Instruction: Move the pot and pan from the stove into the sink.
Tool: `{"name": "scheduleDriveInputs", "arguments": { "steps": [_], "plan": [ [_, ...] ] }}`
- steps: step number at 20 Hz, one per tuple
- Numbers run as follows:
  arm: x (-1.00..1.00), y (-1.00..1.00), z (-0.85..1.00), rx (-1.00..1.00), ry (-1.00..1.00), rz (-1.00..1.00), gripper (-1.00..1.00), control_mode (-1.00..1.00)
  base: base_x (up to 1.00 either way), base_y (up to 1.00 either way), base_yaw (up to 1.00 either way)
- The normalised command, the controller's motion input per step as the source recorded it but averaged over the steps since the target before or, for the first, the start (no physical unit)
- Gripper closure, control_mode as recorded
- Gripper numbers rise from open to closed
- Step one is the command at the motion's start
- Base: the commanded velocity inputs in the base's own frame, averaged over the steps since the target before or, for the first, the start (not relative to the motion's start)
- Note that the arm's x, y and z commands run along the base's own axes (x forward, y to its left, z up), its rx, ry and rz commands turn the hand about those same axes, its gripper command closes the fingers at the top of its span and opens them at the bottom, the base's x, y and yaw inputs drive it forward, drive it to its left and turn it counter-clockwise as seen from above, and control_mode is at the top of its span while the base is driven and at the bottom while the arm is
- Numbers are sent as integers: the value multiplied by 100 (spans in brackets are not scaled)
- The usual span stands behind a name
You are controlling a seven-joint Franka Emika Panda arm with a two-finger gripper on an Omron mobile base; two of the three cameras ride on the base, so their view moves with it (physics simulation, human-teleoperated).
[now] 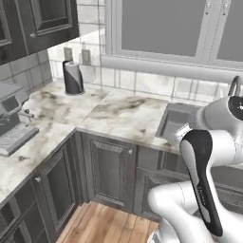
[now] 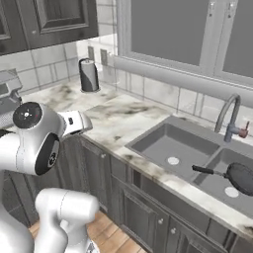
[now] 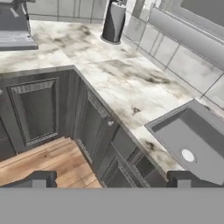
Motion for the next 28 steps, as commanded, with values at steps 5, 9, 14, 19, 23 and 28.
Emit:
{"name": "scheduleDriveInputs", "arguments": {
  "steps": [5,9,14,19,23,28],
  "plan": [
    [0,0,0,0,0,0,-100,100,-11,5,42],
    [0,0,0,0,0,0,-100,100,-11,2,42],
    [0,0,0,0,0,0,-100,100,-12,5,42],
    [0,0,0,0,0,0,-100,100,-14,12,40],
    [0,0,0,0,0,0,-100,100,-14,7,40],
    [0,0,0,0,0,0,-100,100,-16,0,40]
  ]
}}
